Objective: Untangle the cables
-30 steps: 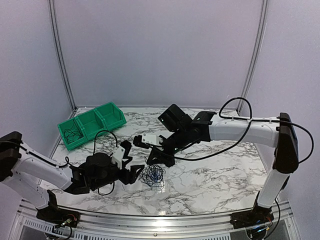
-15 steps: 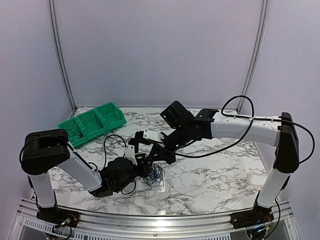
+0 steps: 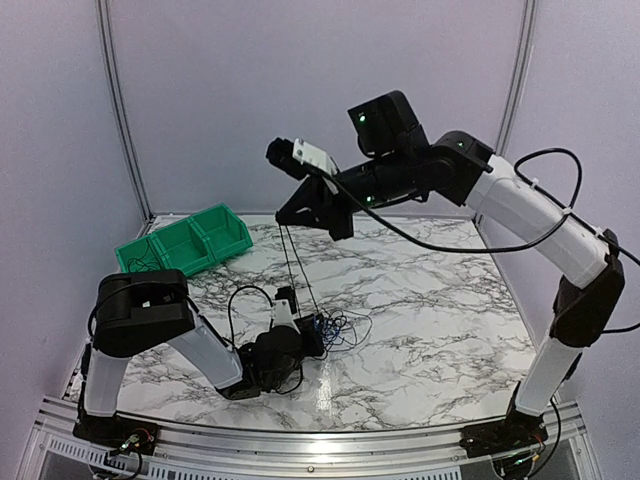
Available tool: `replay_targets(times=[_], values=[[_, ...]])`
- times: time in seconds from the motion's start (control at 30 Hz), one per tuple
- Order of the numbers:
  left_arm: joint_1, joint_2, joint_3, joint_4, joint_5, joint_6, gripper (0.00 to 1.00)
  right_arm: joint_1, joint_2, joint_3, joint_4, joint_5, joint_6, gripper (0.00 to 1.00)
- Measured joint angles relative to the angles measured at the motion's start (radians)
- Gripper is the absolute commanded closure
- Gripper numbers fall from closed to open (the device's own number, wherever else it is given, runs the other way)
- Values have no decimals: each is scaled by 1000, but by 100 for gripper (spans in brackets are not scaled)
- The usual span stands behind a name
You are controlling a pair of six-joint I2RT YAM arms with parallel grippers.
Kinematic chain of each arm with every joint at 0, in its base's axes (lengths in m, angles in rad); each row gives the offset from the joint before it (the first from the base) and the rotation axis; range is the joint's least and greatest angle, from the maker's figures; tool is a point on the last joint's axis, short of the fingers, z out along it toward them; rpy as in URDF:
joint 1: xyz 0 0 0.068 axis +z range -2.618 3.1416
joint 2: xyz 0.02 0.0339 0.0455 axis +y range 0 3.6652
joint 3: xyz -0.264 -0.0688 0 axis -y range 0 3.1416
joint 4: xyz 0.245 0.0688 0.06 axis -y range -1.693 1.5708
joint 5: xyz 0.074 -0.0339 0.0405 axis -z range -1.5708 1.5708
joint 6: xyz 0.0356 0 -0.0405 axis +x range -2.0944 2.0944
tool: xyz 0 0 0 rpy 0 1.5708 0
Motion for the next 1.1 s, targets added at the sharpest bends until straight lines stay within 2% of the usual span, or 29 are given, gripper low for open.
replay_targets(times=[0.1,0.23,0.4,0.53,0.7,0.83,0.97,1.1], values=[[0,4,14,23,-7,-23,79,-18,26,160,-80,7,0,100],[0,17,24,27,-5,-33,80,-87,34,302,-107,-36,16,100],[0,54,23,-8,1,-37,81,-186,23,429,-20,-114,50,100],[-2,54,23,-8,2,-37,80,-205,-13,441,30,-163,64,100],[-3,16,-31,-20,-5,-38,62,-205,-81,274,77,-196,69,100],[-10,-91,-163,-47,-29,-42,50,-205,-111,72,96,-198,63,100],[-32,-244,-303,-64,-53,-37,42,-205,-120,-110,100,-198,46,100],[-65,-397,-410,-71,-71,4,40,-205,-134,-260,101,-208,23,100]])
